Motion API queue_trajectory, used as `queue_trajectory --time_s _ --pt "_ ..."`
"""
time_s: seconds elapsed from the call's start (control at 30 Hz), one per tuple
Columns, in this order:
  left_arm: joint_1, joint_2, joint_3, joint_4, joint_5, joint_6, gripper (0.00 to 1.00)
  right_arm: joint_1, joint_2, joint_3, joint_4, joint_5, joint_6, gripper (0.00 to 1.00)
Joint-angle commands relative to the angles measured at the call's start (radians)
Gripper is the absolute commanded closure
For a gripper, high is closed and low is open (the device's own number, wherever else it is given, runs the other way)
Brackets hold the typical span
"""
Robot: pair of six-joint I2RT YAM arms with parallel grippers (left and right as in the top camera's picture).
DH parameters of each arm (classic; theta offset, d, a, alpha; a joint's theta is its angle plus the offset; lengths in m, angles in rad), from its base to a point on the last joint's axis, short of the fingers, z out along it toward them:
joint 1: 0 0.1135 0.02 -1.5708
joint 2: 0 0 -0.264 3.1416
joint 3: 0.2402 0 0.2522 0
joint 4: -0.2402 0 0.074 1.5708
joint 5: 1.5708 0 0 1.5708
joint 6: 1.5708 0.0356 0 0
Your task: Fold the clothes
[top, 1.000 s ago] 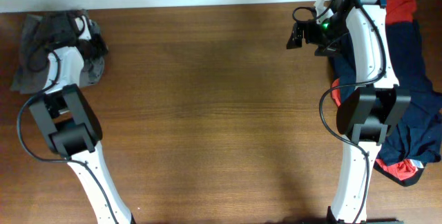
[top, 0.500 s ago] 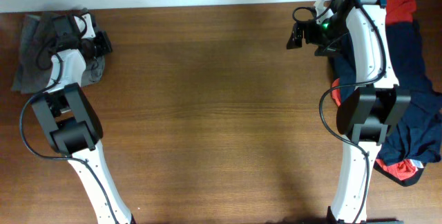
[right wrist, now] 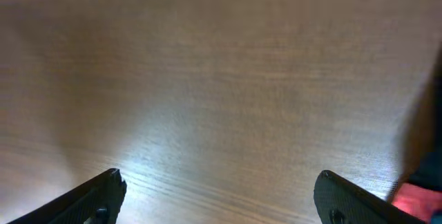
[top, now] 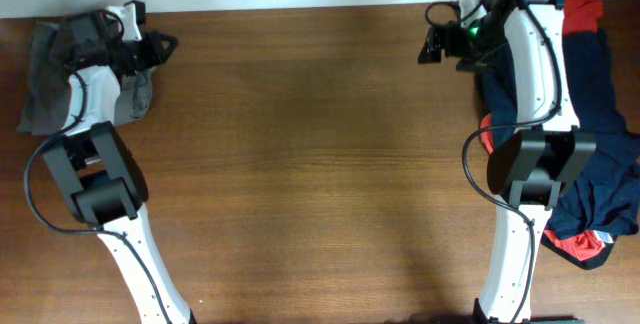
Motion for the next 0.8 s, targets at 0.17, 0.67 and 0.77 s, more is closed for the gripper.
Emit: queue_trajectory --time_s 0.17,0.67,0.77 --pt "-0.002 -0.407 0.034 -0.157 0.232 -0.003 0.7 0.007 -0.148 0.342 -0.164 0.002 -0.014 0.01" --pt "-0.002 -0.562 0.033 -0.245 0.23 -0.002 0.01 0.007 -0.586 0.463 -0.195 -0.024 0.148 0.02" --pt "-0.002 -0.562 0.033 -0.245 0.23 -0.002 0.01 0.007 -0.6 0.463 -0.195 -0.025 0.148 0.01"
